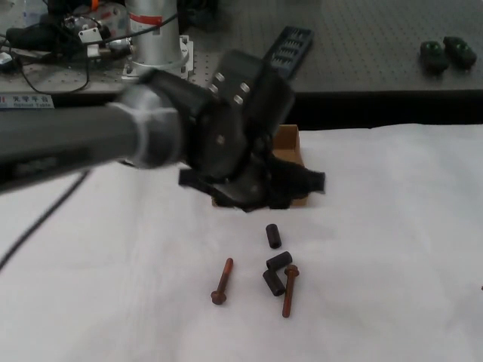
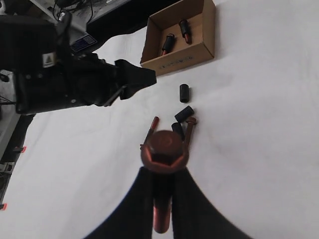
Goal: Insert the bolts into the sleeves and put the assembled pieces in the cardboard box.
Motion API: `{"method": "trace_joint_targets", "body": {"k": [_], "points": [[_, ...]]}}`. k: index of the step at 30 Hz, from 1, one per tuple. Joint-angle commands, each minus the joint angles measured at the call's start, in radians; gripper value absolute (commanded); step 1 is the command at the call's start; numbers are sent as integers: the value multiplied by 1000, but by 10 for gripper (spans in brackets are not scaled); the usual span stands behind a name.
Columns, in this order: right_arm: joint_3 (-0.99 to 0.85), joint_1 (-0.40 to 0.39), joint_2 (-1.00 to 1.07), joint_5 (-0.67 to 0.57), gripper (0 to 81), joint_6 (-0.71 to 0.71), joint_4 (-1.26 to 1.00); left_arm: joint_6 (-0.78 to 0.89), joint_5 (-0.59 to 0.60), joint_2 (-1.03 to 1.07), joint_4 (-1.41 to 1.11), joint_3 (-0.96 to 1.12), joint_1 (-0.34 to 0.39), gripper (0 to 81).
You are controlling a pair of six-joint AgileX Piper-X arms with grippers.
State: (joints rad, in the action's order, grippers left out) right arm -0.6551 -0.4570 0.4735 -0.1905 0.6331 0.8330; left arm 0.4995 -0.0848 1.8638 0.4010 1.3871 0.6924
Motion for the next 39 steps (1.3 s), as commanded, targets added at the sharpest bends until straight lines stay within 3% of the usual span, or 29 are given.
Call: {"method": "trace_joint_targets", "body": {"k": [1, 12, 30, 39], "points": [[0, 6, -6, -6, 19, -2, -9, 130, -14, 43, 23, 33, 3, 346], [0, 6, -6, -33, 19, -2, -19, 247, 3, 145, 24, 57, 3, 346], [0, 6, -6, -75, 19, -2, -36, 248, 14, 254, 21, 172, 3, 346], [0, 6, -6, -75, 19, -2, -40, 218, -13, 267, 37, 172, 3, 299]]}}
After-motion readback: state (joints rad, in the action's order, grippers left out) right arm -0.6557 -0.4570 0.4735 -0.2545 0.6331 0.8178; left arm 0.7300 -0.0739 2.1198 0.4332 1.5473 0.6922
